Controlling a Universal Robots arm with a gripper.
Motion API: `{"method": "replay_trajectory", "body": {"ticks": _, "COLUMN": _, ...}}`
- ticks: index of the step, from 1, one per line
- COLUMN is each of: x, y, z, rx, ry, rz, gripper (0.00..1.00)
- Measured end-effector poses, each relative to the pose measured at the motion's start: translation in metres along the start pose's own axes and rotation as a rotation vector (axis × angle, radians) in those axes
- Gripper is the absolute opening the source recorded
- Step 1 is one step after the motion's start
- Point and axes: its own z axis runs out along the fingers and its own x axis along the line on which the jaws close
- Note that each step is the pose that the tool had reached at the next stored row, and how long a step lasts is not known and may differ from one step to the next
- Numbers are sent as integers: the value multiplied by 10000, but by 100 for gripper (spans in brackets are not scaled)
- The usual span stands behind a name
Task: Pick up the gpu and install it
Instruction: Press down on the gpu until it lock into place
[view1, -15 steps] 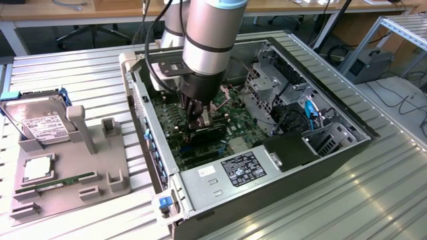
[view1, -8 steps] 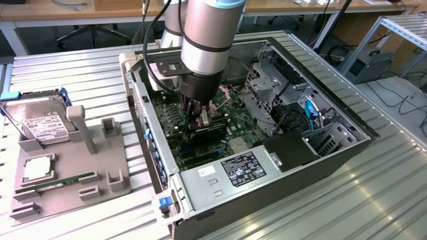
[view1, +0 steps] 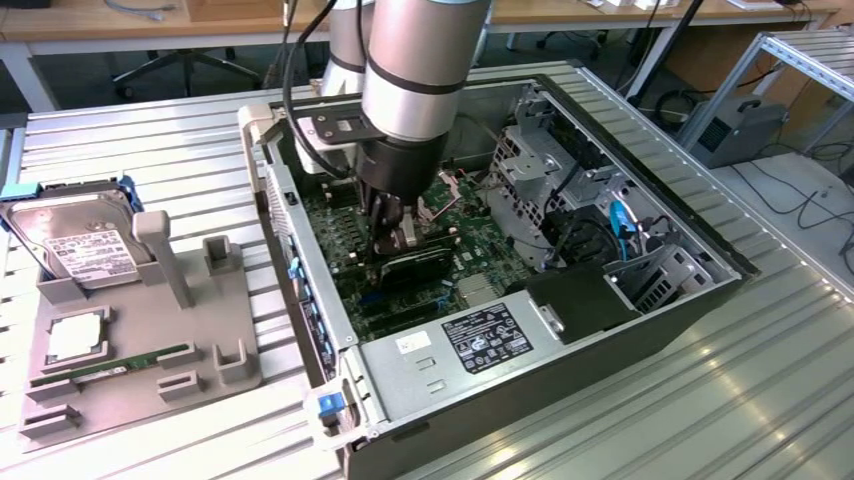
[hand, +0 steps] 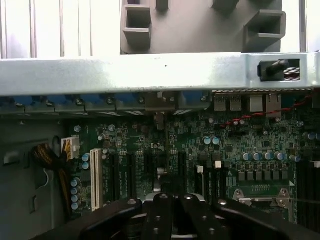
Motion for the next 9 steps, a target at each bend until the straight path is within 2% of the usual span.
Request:
{"method": "replay_trajectory", "body": {"ticks": 4, "x": -3, "y": -14, "z": -45, "rx": -6, "ry": 1, "rz": 0, "gripper": 11}}
{"method": "replay_trajectory", "body": {"ticks": 8, "x": -5, "y": -140, "z": -56, "rx": -109, "ry": 5, "rz": -1, "gripper": 11}}
{"method": "replay_trajectory", "body": {"ticks": 9, "x": -6, "y": -208, "z": -62, "rx": -166, "ry": 7, "rz": 0, "gripper": 11}}
